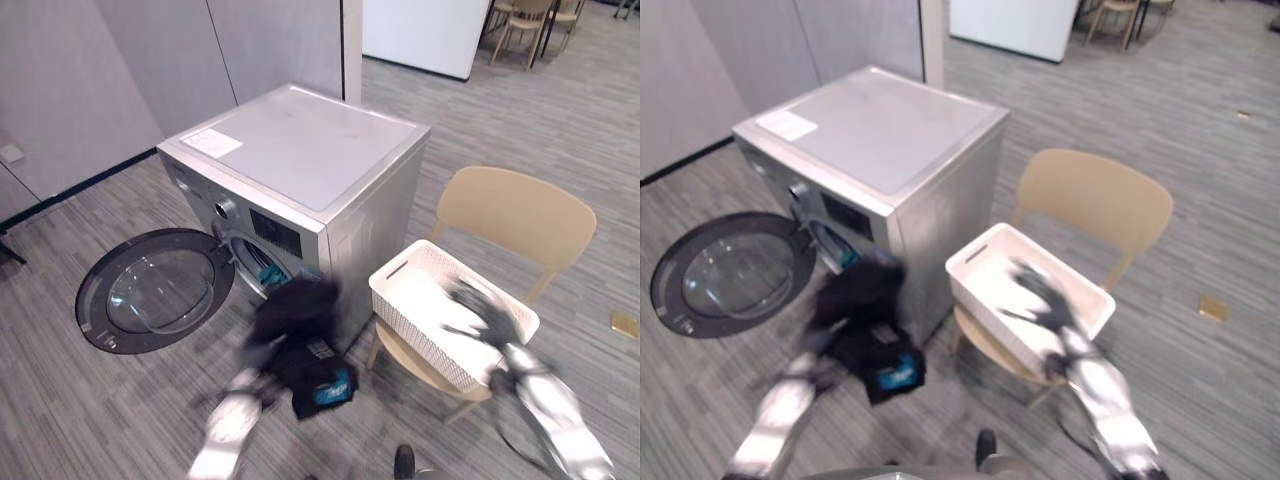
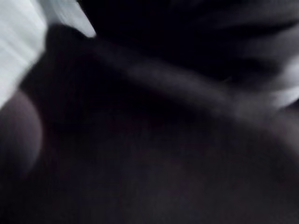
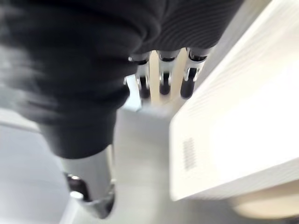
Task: Grab the laundry basket,head to the washer,open it,put in the laundry and shut it.
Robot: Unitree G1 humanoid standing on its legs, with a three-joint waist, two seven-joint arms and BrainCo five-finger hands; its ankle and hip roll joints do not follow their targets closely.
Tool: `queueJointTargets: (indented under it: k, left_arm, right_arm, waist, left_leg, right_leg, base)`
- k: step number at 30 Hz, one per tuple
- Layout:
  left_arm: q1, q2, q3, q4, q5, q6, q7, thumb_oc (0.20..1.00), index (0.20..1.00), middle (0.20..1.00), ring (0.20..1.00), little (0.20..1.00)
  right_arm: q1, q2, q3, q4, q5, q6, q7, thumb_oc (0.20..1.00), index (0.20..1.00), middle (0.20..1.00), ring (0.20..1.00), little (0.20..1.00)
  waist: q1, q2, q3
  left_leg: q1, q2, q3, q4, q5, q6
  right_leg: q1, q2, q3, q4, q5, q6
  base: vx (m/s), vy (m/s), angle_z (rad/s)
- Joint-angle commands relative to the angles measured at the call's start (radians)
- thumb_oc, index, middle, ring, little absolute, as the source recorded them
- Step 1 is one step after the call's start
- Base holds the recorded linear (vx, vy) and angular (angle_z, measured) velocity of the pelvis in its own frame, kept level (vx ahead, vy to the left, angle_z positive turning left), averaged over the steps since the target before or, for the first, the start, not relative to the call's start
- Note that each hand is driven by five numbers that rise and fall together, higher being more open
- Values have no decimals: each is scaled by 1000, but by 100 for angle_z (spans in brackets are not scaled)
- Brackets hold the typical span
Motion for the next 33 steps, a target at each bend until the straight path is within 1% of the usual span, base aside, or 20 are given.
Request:
queueJointTargets:
  k: [1, 4, 5, 8, 9, 10, 11, 12, 13, 14, 16, 18, 20, 23, 25, 26, 28, 30, 31, 33]
  left_arm:
    - [-69, 32, 32, 94, 21, -50, -16, 200, 200, 200, 200, 200]
    - [-78, 28, 43, 137, 17, -46, -1, 200, 200, 200, 200, 200]
    - [-94, 12, 50, 202, -10, -40, 20, 200, 200, 200, 200, 200]
    - [-102, 6, 38, 205, -23, -38, 24, 200, 200, 200, 200, 200]
    - [-103, 6, 39, 205, -23, -38, 24, 200, 200, 200, 200, 200]
    - [-99, 5, 31, 195, -24, -36, 18, 200, 200, 200, 200, 200]
    - [-99, 5, 31, 195, -24, -36, 18, 200, 200, 200, 200, 200]
    - [-99, 7, 22, 207, -16, -32, 9, 200, 200, 200, 200, 200]
    - [-99, 8, 17, 211, -10, -30, 8, 200, 200, 200, 200, 200]
    - [-102, 9, 13, 212, -4, -29, 8, 200, 200, 200, 200, 200]
    - [-106, 14, 6, 208, 15, -22, 7, 200, 200, 200, 200, 200]
    - [-93, 11, 5, 196, 26, -19, -5, 200, 200, 200, 200, 200]
    - [-87, 8, 1, 195, 36, -18, -12, 200, 200, 200, 200, 200]
    - [-92, 10, -7, 206, 58, -14, -23, 200, 200, 200, 200, 200]
    - [-101, 23, -8, 201, 58, -13, -19, 200, 200, 200, 200, 200]
    - [-109, 33, -11, 202, 64, -13, -16, 200, 200, 200, 200, 200]
    - [-119, 43, -20, 198, 72, -16, -5, 200, 200, 200, 200, 200]
    - [-126, 37, -25, 189, 63, -19, -4, 200, 200, 200, 200, 200]
    - [-128, 30, -29, 187, 54, -21, -8, 200, 200, 200, 200, 200]
    - [-134, 26, -35, 194, 52, -18, -8, 200, 200, 200, 200, 200]
  right_arm:
    - [-76, 36, 85, 199, -137, -56, 37, 1000, 1000, 1000, 1000, 1000]
    - [-92, 49, 102, 263, -138, -55, 34, 1000, 1000, 1000, 1000, 1000]
    - [-110, 61, 121, 314, -139, -52, 24, 1000, 1000, 1000, 1000, 1000]
    - [-124, 67, 128, 345, -150, -50, 3, 1000, 1000, 1000, 1000, 1000]
    - [-125, 68, 128, 345, -150, -50, 3, 1000, 1000, 1000, 1000, 1000]
    - [-122, 74, 130, 361, -157, -48, -9, 1000, 1000, 1000, 1000, 1000]
    - [-122, 74, 130, 362, -157, -49, -9, 1000, 1000, 1000, 1000, 1000]
    - [-123, 77, 131, 376, -162, -44, -18, 1000, 1000, 1000, 1000, 1000]
    - [-123, 76, 131, 377, -167, -42, -24, 1000, 1000, 1000, 1000, 1000]
    - [-120, 76, 129, 382, -175, -41, -32, 1000, 1000, 1000, 1000, 1000]
    - [-108, 73, 115, 380, -193, -34, -48, 1000, 1000, 1000, 1000, 1000]
    - [-95, 80, 116, 390, -222, -31, -42, 1000, 1000, 1000, 1000, 1000]
    - [-97, 82, 117, 394, -226, -33, -41, 1000, 1000, 1000, 1000, 1000]
    - [-127, 102, 142, 404, -254, -24, -36, 1000, 1000, 1000, 1000, 1000]
    - [-152, 116, 162, 392, -254, -25, -37, 1000, 1000, 1000, 1000, 1000]
    - [-165, 120, 178, 385, -260, -26, -39, 1000, 1000, 1000, 1000, 1000]
    - [-182, 131, 197, 378, -261, -30, -45, 1000, 1000, 1000, 1000, 1000]
    - [-193, 133, 213, 369, -259, -31, -42, 1000, 1000, 1000, 1000, 1000]
    - [-206, 129, 226, 378, -258, -30, -41, 1000, 1000, 1000, 1000, 1000]
    - [-212, 125, 231, 388, -257, -27, -43, 1000, 1000, 1000, 1000, 1000]
  waist:
    - [6, -82, 10]
    - [16, -88, 34]
    - [32, -98, 76]
    - [51, -102, 105]
    - [49, -102, 102]
    - [57, -103, 109]
    - [57, -103, 109]
    - [61, -110, 109]
    - [62, -112, 107]
    - [60, -113, 109]
    - [46, -115, 110]
    - [37, -96, 95]
    - [31, -91, 86]
    - [41, -100, 79]
    - [48, -111, 95]
    - [49, -114, 107]
    - [47, -110, 126]
    - [37, -98, 143]
    - [34, -91, 157]
    - [28, -94, 168]
  left_leg:
    - [-54, -75, -40, -28, 23, 25]
    - [-76, -77, -51, 5, 20, 25]
    - [-147, -77, -73, 103, 0, 21]
    - [-229, -74, -62, 189, -2, 11]
    - [-235, -74, -64, 189, 1, 11]
    - [-246, -53, -17, 188, 5, 9]
    - [-247, -53, -17, 189, 5, 9]
    - [-267, -28, 7, 168, 30, 4]
    - [-265, -19, 1, 153, 22, -8]
    - [-271, -8, 11, 136, 36, -11]
    - [-297, 40, 106, 102, 66, -17]
    - [-246, 55, 164, 35, 83, -19]
    - [-241, 43, 161, 34, 82, -15]
    - [-211, -16, 152, 37, 39, 29]
    - [-182, -52, 145, 31, 11, 60]
    - [-169, -65, 134, 28, 0, 74]
    - [-147, -80, 111, 23, -18, 91]
    - [-109, -92, 84, 5, -31, 96]
    - [-95, -99, 74, 1, -25, 102]
    - [-72, -115, 49, -6, -40, 105]
  right_leg:
    - [85, -9, 34, -36, -122, 54]
    - [81, -10, 33, -30, -127, 48]
    - [73, -18, 12, -23, -135, 36]
    - [71, -30, -45, -21, -150, 23]
    - [66, -30, -48, -21, -148, 23]
    - [80, -34, -93, -27, -160, 21]
    - [79, -34, -93, -27, -160, 21]
    - [89, -45, -137, -35, -160, 27]
    - [103, -49, -142, -36, -178, 32]
    - [106, -56, -159, -34, -179, 35]
    - [117, -82, -220, -33, -186, 45]
    - [129, -86, -250, -22, -196, 53]
    - [144, -97, -258, -20, -196, 61]
    - [144, -166, -249, 92, -181, 84]
    - [95, -216, -218, 234, -141, 104]
    - [63, -224, -194, 306, -116, 109]
    - [-7, -199, -130, 392, -116, 105]
    - [-84, -131, -58, 405, -157, 87]
    - [-128, -90, -53, 326, -140, 67]
    - [-172, -61, -40, 255, -109, 70]
  base:
    - [49, -96, -2]
    - [-50, -48, 17]
    - [-110, -65, 15]
    - [-69, -46, 84]
    - [32, -12, 137]
    - [39, 2, 126]
    - [117, 57, 93]
    - [178, 80, 70]
    - [217, 127, 62]
    - [191, 130, 69]
    - [139, 204, 128]
    - [161, 222, 120]
    - [252, 261, 65]
    - [347, 385, 10]
    - [207, 279, -5]
    - [194, 243, 30]
    - [198, 186, 33]
    - [235, 129, 28]
    - [241, 64, 34]
    - [204, 11, 26]
